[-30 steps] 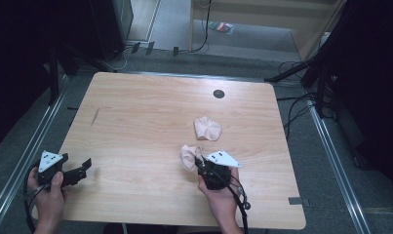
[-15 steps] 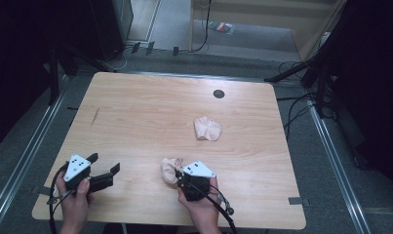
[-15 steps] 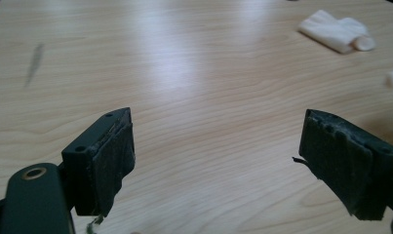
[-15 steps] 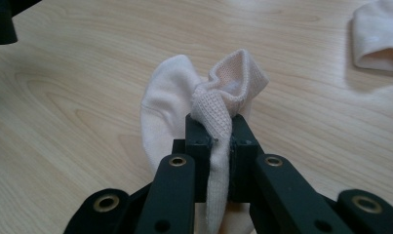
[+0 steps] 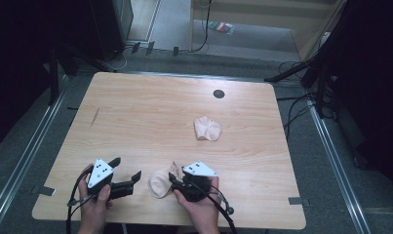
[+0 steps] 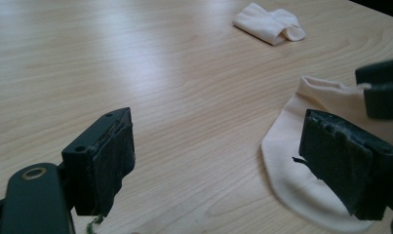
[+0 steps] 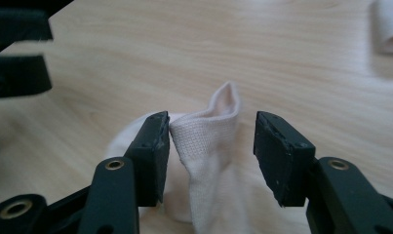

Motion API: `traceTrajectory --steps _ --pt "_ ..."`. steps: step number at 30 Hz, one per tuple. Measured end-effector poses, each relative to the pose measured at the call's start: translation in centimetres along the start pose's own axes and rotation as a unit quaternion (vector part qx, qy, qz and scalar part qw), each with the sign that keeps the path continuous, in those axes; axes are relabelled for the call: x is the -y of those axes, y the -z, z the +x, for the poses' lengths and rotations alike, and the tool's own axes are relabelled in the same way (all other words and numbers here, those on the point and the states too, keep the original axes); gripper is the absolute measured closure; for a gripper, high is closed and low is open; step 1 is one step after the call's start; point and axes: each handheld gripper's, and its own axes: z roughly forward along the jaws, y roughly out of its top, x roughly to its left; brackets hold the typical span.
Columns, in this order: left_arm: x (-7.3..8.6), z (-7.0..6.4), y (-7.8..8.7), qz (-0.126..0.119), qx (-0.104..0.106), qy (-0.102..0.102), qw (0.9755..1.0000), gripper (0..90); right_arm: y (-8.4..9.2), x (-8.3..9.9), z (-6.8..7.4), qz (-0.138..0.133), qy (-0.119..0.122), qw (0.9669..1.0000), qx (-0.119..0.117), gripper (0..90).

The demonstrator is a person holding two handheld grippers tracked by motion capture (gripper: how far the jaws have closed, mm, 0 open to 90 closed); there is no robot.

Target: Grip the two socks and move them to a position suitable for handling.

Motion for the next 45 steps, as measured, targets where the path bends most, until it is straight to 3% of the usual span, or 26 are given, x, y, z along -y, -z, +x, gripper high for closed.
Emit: traceTrajectory --steps 2,4,8,9,10,11,13,15,18,21,27,31,34,37,40,45 --pt "0.1 -0.5 -0.4 0.015 0.016 0.013 0.9997 13.6 0.8 -0.2 -0.8 -0.009 -0.005 1.0 0.001 51.9" --pt "0.1 -1.1 -0.7 0.029 0.028 0.012 0.9991 14.2 1.4 -0.4 -1.2 -0.015 -0.013 0.9998 -0.004 53.4" --pt "0.5 -2.5 -1.3 0.069 0.029 -0.027 0.9968 15.2 1.2 -0.3 -0.9 -0.017 0.013 0.9997 0.012 51.5" --pt "0.5 -2.7 -1.4 0.075 0.034 -0.029 0.9961 15.3 0.9 -0.1 -1.0 -0.01 0.025 0.9993 0.027 51.3" --pt "0.6 -3.0 -1.4 0.077 0.054 -0.034 0.995 15.5 0.7 0.0 -1.2 -0.008 0.03 0.9989 0.034 51.0" --pt "0.6 -3.0 -1.4 0.076 0.057 -0.035 0.9948 15.8 0.4 0.3 -1.9 -0.001 0.023 0.9986 0.047 51.0" --pt "0.6 -3.1 -1.3 0.071 0.07 -0.03 0.9946 21.4 0.1 0.5 -2.7 0.006 0.01 0.9985 0.054 51.5" --pt "0.8 -3.3 -1.4 0.077 0.068 -0.034 0.9941 33.5 -0.1 0.8 -3.6 0.018 0.0 0.9983 0.056 52.5" --pt "1.0 -3.4 -1.7 0.098 0.08 -0.039 0.9912 42.5 -0.5 1.0 -4.3 0.027 -0.005 0.9988 0.041 53.2" --pt "1.1 -3.6 -2.0 0.108 0.07 -0.046 0.9906 50.8 -1.1 1.2 -4.2 0.037 0.001 0.9991 0.023 55.1" --pt "1.3 -3.6 -2.2 0.126 0.073 -0.045 0.9883 59.0 -1.5 1.5 -4.1 0.035 0.021 0.9979 0.051 68.5" --pt "1.5 -4.0 -2.5 0.136 0.065 -0.059 0.9868 62.0 -1.4 1.6 -4.0 0.036 0.03 0.9962 0.073 81.5" --pt "1.6 -4.3 -2.6 0.138 0.052 -0.08 0.9858 65.4 -1.3 1.7 -4.1 0.035 0.021 0.9966 0.071 87.7" --pt "1.6 -4.3 -2.7 0.136 0.051 -0.086 0.9857 77.2 -1.2 1.8 -4.1 0.034 0.025 0.9966 0.071 89.8" --pt "1.4 -4.0 -2.8 0.138 0.062 -0.081 0.9852 86.6 -0.8 1.8 -4.3 0.03 0.015 0.9972 0.067 90.0" --pt "0.9 -2.8 -3.0 0.135 0.064 -0.079 0.9855 88.4 0.6 1.7 -4.7 0.015 -0.01 0.9985 0.053 90.0"
